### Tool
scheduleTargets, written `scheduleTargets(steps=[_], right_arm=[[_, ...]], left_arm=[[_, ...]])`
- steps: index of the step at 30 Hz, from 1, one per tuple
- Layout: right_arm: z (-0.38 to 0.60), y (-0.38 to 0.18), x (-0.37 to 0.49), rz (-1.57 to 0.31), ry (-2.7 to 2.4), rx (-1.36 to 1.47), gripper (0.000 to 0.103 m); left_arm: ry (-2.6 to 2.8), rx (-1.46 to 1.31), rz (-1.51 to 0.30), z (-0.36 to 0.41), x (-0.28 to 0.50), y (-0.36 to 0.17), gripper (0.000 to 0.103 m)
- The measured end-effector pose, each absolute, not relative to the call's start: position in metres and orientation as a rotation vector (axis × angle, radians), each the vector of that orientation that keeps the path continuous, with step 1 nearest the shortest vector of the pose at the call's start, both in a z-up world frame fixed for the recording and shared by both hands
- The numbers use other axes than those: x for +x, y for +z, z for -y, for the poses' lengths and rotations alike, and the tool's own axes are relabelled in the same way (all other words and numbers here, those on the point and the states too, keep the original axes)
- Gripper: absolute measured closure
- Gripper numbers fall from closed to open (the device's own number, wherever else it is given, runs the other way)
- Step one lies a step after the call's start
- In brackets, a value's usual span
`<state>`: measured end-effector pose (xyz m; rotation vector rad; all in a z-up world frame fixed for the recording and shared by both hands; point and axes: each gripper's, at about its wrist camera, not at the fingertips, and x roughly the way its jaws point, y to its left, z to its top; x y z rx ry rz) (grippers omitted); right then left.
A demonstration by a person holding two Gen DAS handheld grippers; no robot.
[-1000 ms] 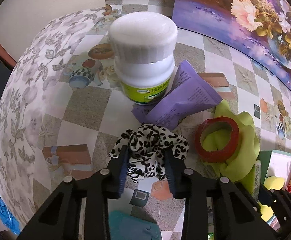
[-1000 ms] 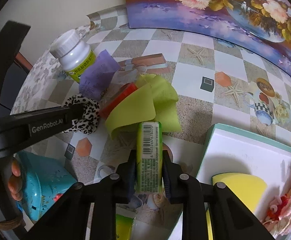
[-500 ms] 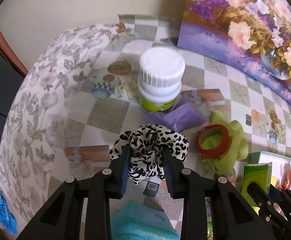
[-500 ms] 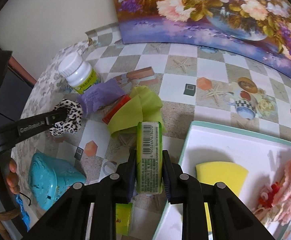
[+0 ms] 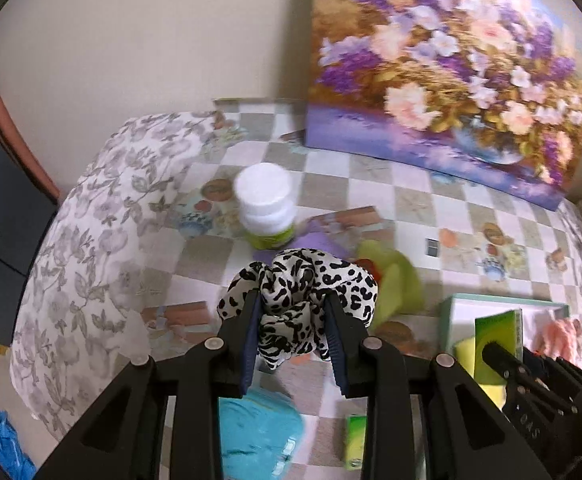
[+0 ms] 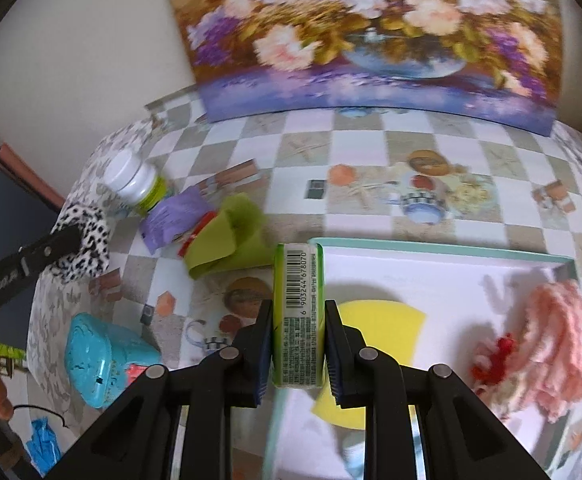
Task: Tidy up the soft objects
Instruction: 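Carry the scrunchie and gum pack over the tray while the left releases the scrunchie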
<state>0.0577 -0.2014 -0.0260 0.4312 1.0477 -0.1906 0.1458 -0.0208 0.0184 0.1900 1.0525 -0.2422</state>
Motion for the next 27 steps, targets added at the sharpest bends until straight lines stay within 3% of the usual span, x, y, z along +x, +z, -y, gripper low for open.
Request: scheduleTargets(steps=[27], right_arm=[[0.348, -0.054, -0.014, -1.066, -0.520, 0.585, 0.078]], left_arm=[[-0.644, 0.332, -1.108, 0.207, 0.065, -0.020, 0.071]])
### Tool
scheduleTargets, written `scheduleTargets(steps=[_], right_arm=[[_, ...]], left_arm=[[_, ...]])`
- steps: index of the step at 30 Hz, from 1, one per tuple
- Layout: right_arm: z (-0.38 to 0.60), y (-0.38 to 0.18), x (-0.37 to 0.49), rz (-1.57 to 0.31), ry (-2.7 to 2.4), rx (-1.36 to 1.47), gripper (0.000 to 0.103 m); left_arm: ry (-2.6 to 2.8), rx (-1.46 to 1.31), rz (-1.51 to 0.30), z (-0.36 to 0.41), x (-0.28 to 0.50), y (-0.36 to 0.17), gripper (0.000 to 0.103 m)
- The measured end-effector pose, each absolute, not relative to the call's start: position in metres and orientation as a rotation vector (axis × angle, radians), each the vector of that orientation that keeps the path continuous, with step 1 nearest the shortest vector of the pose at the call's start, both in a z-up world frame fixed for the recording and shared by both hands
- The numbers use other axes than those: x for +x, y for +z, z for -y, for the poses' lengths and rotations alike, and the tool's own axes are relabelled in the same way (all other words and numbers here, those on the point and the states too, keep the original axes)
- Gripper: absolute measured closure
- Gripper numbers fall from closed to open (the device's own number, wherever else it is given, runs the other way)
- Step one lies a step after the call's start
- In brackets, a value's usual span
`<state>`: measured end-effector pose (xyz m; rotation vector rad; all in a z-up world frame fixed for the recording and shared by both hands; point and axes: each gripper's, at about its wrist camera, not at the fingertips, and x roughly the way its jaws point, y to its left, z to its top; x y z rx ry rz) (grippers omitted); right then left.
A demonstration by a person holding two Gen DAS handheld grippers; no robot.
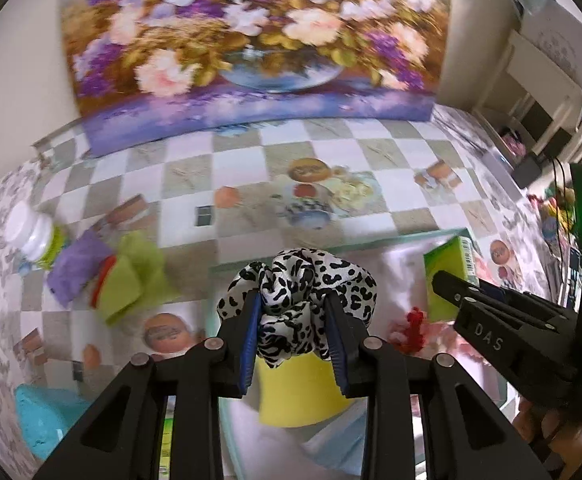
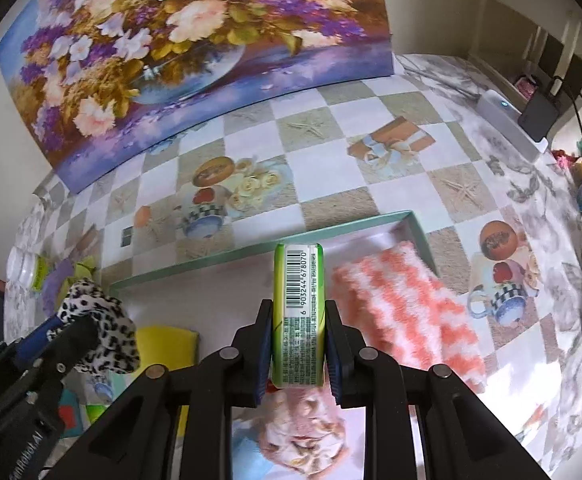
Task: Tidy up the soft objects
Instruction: 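Carry the scrunchie and gum pack over the tray while the left releases the scrunchie, then open the right gripper to drop the green gum pack into the tray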
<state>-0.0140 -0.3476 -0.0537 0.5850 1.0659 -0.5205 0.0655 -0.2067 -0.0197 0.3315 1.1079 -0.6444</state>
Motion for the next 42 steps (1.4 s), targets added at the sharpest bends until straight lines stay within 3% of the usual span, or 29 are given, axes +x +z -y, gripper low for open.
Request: scheduleTargets(steps=[20, 30, 42], right_arm=[[0.348, -0.085, -0.012, -1.168, -0.503, 0.602, 0.078], [0.349, -0.074, -0.013, -1.165, -0.524, 0.579, 0.076], [0.350, -0.035, -0.020, -1.082, -0.538, 0.556, 0.075]], left_arm=[[-0.704, 0.416, -1.160, 0.243, 0.056, -0.065, 0.070], [-0.706, 0.410, -1.127, 0.239, 0.055, -0.046, 0.050], [-0.677, 0.352, -1.079, 0.222, 0.061, -0.011, 0.045]])
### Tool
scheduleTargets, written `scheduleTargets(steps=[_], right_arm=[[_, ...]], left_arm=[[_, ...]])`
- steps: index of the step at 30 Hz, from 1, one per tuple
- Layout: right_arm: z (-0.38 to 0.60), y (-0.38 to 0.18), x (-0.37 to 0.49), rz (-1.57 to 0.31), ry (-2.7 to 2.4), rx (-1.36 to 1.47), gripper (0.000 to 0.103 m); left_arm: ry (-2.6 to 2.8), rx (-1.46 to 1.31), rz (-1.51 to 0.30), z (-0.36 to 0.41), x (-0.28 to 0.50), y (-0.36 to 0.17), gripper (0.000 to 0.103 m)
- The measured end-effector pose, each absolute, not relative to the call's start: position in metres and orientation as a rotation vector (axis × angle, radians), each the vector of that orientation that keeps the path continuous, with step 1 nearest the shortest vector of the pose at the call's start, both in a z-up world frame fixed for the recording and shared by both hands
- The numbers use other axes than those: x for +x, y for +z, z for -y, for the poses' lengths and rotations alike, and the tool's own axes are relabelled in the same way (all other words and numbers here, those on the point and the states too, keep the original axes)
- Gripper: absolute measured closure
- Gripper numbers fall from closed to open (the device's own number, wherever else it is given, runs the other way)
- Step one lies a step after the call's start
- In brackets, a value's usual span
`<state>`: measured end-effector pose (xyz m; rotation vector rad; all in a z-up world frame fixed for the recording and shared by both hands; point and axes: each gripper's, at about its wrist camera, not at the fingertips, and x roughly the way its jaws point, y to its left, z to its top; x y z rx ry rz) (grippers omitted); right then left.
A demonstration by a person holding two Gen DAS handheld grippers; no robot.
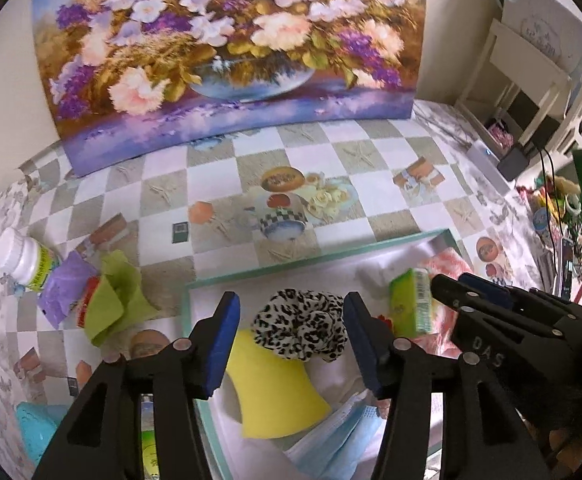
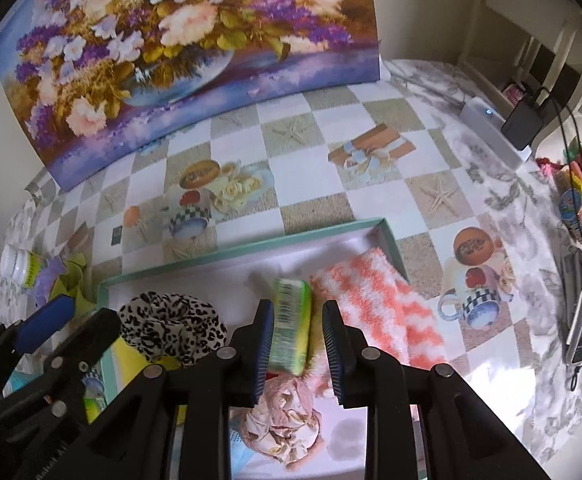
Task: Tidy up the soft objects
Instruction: 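Open the right gripper to drop the green gum pack into the tray, then withdraw both open grippers from the tray toward the pile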
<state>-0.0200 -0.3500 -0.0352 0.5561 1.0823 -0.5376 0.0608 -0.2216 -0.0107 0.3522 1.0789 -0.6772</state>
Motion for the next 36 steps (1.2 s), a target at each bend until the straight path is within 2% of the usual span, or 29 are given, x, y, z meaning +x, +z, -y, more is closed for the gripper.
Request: scheduleTargets(steps=[2, 4, 7, 9, 11, 17, 36], right_arm=[[0.349, -0.033, -0.020, -1.079, -0.537, 0.553, 0.075], [0.347, -0.033, -0.019, -1.084, -0.536, 0.548, 0.071], [0.346, -0.035, -0.017, -1.099, -0.541, 0.538, 0.054], [0.344, -0.036, -0.015, -1.110, -0.551, 0.523, 0.044], [0.344, -0.036, -0.014, -1.115, -0.571, 0.510, 0.024], [0.343, -0.039, -0.011, -1.133, -0.606, 0.472, 0.004], [0.301, -0.017, 0.005, -1.097, -0.525, 0.427, 0.002]], left_arm=[[-0.657, 0.344, -1.071, 0.217, 0.064, -0.006, 0.032], [-0.644, 0.331, -1.064, 0.212, 0.067, -0.004, 0.031], [-0.626, 0.306, -1.070, 0.204, 0.073, -0.002, 0.030], [-0.603, 0.296, -1.075, 0.199, 0.078, -0.004, 0.025], [-0.562, 0.292, -1.080, 0.194, 0.084, -0.008, 0.020], [-0.447, 0.286, -1.098, 0.176, 0.102, -0.019, 0.014], [-0.295, 0.226, -1.094, 0.091, 0.133, 0.005, 0.014]])
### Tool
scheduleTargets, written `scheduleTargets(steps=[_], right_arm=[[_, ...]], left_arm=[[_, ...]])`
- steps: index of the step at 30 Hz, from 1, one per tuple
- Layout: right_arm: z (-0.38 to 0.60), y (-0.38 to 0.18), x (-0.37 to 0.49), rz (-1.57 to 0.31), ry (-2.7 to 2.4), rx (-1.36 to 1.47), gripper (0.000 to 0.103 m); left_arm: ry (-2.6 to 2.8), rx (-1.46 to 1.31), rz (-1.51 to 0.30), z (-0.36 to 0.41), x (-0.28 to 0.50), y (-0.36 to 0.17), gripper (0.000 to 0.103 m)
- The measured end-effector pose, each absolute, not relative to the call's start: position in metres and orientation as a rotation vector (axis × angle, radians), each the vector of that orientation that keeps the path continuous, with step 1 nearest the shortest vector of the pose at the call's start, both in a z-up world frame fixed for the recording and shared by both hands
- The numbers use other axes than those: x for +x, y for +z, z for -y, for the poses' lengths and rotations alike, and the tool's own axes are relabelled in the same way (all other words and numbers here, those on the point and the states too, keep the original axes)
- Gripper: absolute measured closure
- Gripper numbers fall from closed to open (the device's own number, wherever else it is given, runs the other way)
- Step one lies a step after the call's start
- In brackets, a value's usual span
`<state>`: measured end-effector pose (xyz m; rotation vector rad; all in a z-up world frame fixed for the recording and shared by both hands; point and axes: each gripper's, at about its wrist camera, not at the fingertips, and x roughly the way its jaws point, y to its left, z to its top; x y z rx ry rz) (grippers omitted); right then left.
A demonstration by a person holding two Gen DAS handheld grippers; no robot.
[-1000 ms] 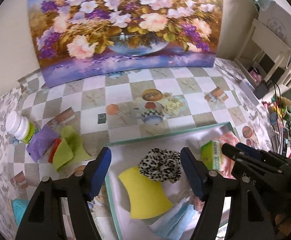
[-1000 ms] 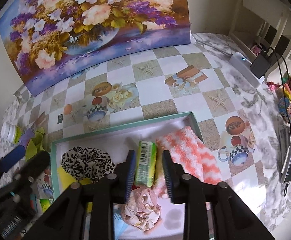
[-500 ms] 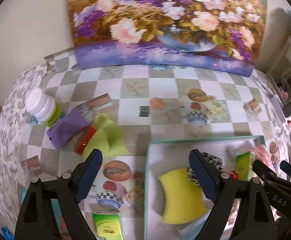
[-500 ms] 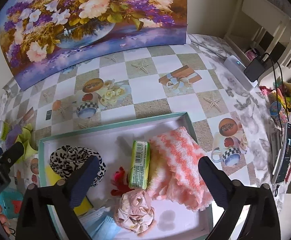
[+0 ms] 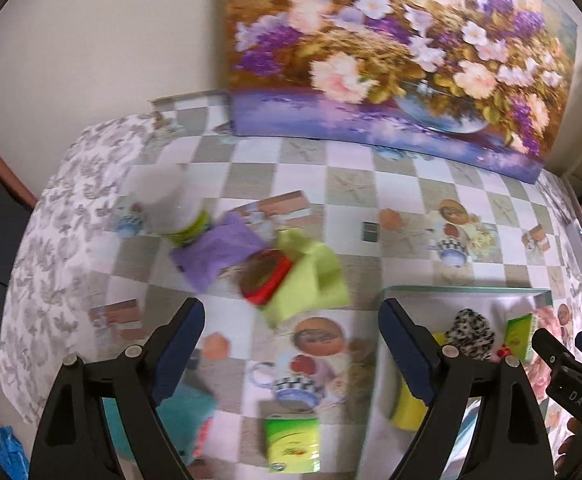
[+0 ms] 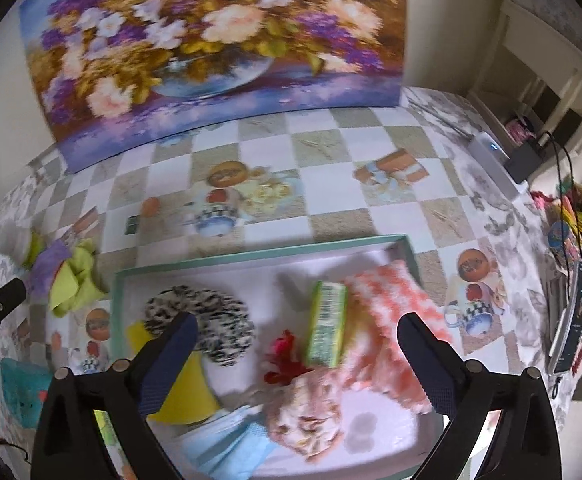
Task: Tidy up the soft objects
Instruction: 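Withdraw both open grippers from the tray toward the pile, then grasp the green tissue box with the right gripper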
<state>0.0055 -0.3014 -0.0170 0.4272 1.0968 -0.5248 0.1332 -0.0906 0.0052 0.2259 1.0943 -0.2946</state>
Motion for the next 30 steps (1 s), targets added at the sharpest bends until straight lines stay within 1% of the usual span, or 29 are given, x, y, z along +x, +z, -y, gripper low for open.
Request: scheduleTargets(steps=[8, 25, 30], right_arm=[[0.249, -0.013, 0.027, -1.100, -0.384, 0.396, 0.002], [0.148, -0.046, 0.063, -1.239, -0.168, 0.305, 0.002], [0.128, -0.054, 0.067, -1.266, -0.133, 0.269, 0.002]], left_arm=[[-0.234, 0.214, -1.102, 0.047, 0.132, 0.011, 0.014], [-0.115, 0.141, -1.177, -0.033, 0.142, -0.010, 0.014], [-0.095, 0.119, -1.200, -0.044, 0.148, -0.017, 0.014]])
